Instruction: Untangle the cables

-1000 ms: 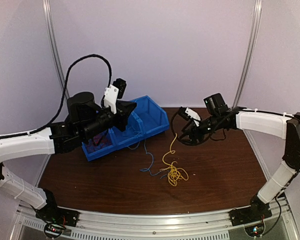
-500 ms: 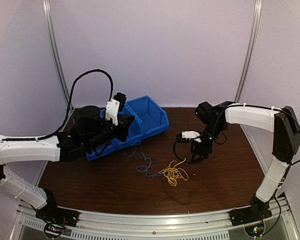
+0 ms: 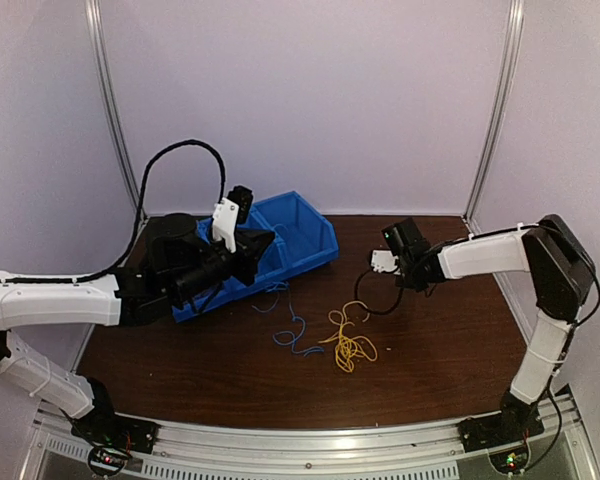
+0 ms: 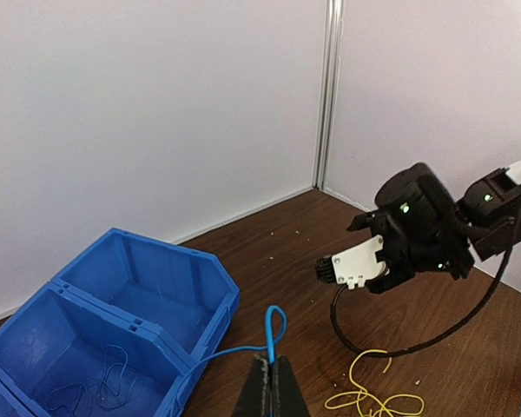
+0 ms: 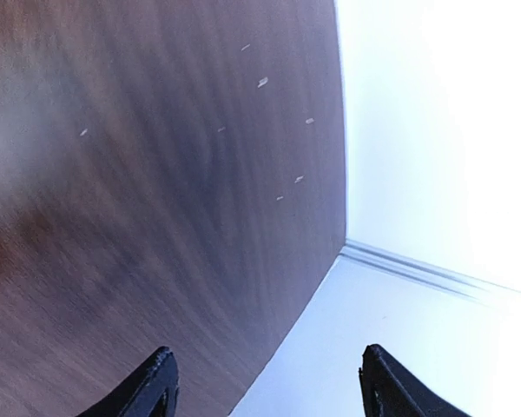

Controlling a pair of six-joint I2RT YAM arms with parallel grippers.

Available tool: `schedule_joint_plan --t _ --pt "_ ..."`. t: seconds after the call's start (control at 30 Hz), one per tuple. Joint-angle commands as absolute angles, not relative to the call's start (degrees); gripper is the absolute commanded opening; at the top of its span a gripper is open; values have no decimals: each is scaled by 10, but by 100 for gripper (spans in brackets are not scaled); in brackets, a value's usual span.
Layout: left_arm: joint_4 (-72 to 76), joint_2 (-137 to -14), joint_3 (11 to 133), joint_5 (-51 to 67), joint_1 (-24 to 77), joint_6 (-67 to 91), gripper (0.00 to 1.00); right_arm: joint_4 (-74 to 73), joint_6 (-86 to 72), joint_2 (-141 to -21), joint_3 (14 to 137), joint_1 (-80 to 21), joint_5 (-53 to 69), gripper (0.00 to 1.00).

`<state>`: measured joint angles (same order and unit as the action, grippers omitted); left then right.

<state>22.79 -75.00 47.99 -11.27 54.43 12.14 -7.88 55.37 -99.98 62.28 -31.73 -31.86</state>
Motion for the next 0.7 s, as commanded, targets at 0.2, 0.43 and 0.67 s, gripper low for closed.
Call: schedule_joint_plan --t 0.2,0.43,0.67 --pt "262 -720 453 -94 545 131 0 -97 465 -1072 641 -325 -342 73" --pt "309 -761 460 72 545 141 0 -200 387 -984 677 -339 -246 72" --pt "293 -874 502 151 546 191 18 -240 377 -897 680 -362 -231 72"
